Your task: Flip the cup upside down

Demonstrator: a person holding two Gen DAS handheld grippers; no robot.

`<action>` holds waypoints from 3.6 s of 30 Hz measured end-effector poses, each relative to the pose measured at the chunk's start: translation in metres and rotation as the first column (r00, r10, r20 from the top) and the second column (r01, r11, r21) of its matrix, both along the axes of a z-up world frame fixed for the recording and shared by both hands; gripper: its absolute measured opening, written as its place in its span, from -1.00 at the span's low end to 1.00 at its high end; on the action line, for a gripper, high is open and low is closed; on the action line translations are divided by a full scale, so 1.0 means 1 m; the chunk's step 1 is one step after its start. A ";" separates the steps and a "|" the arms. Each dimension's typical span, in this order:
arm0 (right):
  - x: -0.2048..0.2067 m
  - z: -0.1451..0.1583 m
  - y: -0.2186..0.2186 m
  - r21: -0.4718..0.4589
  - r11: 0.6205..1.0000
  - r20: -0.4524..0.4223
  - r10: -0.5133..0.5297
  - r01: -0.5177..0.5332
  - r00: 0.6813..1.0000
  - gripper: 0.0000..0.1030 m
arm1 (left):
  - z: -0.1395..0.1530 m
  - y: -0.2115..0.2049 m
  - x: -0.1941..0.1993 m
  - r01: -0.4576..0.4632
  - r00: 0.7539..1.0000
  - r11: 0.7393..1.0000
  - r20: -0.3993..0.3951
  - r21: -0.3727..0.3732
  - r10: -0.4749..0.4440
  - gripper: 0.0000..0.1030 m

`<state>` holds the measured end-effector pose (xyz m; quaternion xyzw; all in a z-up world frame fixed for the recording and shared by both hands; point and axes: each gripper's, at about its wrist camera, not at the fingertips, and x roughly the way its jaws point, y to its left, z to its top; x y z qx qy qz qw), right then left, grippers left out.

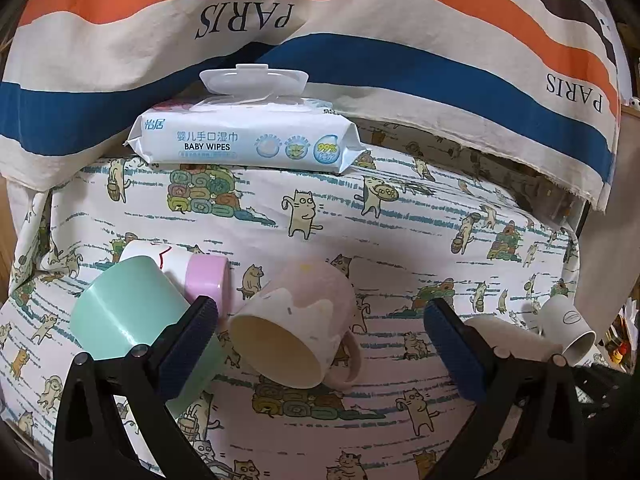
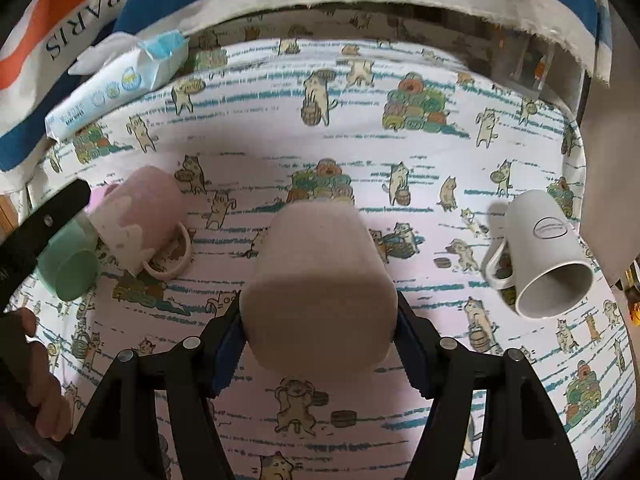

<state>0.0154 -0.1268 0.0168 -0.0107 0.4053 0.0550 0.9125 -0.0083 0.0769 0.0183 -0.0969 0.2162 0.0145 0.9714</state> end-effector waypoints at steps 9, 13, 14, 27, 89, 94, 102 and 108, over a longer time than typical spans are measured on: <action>0.006 0.019 -0.003 -0.007 1.000 0.050 -0.004 0.004 0.999 0.33 | 0.000 0.000 0.000 0.000 1.000 1.000 0.002 0.003 0.000 0.99; 0.009 0.024 -0.001 -0.014 1.000 0.070 0.003 -0.002 0.998 0.33 | -0.001 0.000 0.001 0.005 1.000 1.000 -0.003 0.000 -0.005 0.99; 0.009 0.025 0.000 -0.015 1.000 0.074 0.005 -0.003 0.997 0.33 | -0.002 0.000 0.001 0.005 1.000 1.000 -0.006 0.000 -0.005 0.99; 0.023 0.022 0.021 -0.040 0.996 0.011 0.081 -0.081 0.997 0.33 | -0.006 -0.001 0.004 0.015 0.999 1.000 -0.031 -0.007 -0.016 0.99; -0.013 0.052 -0.062 0.074 0.990 0.481 0.072 -0.122 0.874 0.99 | 0.035 -0.050 -0.028 0.067 0.981 0.987 0.168 0.148 -0.092 0.99; -0.012 0.037 -0.076 0.094 0.990 0.478 0.048 -0.105 0.877 0.99 | 0.038 -0.063 -0.034 0.031 0.967 0.987 0.244 0.159 -0.070 0.99; -0.008 0.014 -0.082 0.107 0.993 0.454 0.001 -0.056 0.891 0.99 | 0.008 -0.069 -0.022 0.033 0.980 0.987 0.189 0.159 -0.064 0.99; -0.007 0.008 -0.077 0.076 0.995 0.440 0.025 -0.065 0.898 0.99 | -0.009 -0.072 -0.019 0.021 0.981 0.978 0.182 0.206 -0.059 0.99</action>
